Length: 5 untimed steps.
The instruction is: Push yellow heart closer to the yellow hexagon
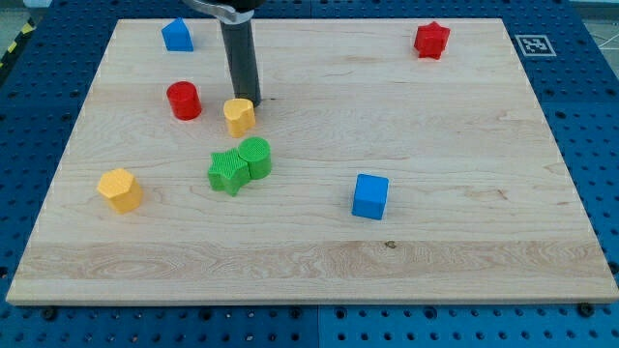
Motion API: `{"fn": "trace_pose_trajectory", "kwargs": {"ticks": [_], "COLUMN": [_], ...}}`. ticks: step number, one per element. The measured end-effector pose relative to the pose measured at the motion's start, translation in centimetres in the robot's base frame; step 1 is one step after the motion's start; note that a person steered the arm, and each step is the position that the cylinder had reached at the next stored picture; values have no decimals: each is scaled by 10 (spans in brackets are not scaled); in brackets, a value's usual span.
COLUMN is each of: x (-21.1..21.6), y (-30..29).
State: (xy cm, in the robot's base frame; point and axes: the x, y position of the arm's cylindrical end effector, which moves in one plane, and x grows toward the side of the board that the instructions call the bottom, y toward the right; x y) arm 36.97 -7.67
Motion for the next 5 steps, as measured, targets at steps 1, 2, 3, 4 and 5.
{"fn": "trace_pose_trajectory", "kwargs": {"ticks": [1,2,3,4,5], "x": [6,11,18,39,35], "y": [16,-8,-48,-68,-68]}}
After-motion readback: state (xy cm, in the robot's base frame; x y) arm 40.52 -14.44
